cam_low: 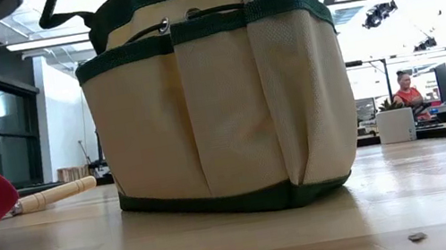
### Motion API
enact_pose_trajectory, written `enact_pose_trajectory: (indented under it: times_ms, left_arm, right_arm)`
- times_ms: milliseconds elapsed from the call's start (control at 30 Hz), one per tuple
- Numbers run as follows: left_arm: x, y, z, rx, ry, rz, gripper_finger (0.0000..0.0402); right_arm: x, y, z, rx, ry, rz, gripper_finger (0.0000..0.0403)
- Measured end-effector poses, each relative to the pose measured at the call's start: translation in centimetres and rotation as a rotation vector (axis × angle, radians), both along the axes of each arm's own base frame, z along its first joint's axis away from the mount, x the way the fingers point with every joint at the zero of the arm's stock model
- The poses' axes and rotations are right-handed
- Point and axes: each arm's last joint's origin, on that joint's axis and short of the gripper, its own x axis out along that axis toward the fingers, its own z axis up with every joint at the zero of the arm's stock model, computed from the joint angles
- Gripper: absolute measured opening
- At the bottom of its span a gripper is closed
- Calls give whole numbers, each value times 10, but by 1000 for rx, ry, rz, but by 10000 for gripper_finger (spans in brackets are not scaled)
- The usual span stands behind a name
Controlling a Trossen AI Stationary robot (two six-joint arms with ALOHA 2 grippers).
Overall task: Pick & Place Garden tools in Gardening bag
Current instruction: Put the brown hand rake into the light brown gardening bag
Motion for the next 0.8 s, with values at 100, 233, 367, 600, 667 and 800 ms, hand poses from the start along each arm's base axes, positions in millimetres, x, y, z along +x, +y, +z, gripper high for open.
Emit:
enact_pose_trajectory:
  times_ms: [100,233,367,600,667,800]
  left_arm:
    - [-6,-3,4,2,17,-12,187]
    - [-11,-7,11,3,14,-15,187]
    - [-17,-11,22,15,-4,-7,187]
    - [-21,-17,32,20,-24,4,187]
    - [-23,-18,33,19,-23,3,187]
    - [-26,-25,42,36,-33,0,187]
  right_arm:
    - [1,0,0,233,-11,-67,184]
    - [4,-6,-1,430,-42,-289,184]
    - [15,-6,1,410,-58,-286,184]
    - [55,-10,20,308,-231,-227,184]
    - [68,-16,22,270,-199,-253,184]
    - [94,-33,27,271,-138,-324,184]
